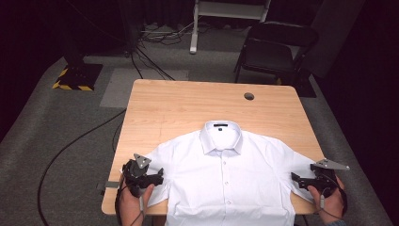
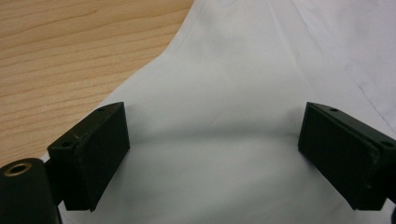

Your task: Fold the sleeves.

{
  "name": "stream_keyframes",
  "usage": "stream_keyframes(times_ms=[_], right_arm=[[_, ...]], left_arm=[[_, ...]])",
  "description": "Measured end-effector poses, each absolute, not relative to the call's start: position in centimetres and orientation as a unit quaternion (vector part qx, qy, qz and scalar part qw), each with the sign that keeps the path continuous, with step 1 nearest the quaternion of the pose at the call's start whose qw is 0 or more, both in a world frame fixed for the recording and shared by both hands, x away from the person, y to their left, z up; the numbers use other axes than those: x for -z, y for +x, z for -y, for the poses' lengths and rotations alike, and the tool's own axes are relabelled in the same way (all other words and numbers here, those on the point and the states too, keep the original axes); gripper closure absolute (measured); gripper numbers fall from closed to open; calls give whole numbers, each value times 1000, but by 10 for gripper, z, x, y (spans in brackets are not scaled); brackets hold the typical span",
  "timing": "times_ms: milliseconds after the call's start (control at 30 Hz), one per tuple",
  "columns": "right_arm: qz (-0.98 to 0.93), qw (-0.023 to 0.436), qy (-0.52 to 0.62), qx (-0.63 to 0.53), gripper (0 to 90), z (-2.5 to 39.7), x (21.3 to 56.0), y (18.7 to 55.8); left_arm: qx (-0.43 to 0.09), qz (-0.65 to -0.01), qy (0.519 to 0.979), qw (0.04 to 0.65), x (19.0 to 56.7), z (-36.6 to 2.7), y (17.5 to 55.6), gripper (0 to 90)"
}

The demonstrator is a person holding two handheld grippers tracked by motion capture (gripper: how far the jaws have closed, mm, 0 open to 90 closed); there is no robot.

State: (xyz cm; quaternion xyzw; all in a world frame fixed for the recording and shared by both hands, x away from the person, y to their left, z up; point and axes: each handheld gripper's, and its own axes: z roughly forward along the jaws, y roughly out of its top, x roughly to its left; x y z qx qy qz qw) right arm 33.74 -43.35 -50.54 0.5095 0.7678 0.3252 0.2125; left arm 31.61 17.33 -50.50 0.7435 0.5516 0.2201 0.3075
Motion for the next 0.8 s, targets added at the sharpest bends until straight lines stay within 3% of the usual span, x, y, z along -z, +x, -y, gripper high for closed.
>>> stream_keyframes(times_ms=[400, 533, 800], right_arm=[[-768, 213, 510, -325, 28, 434, 505, 337], [-768, 213, 510, -325, 28, 433, 505, 337], [-768, 213, 509, -325, 28, 434, 505, 337]], left_arm=[[-220, -552, 743, 308, 505, -173, 316, 88], [-218, -564, 739, 298, 506, -172, 317, 12], [-241, -559, 732, 305, 504, -172, 313, 23]])
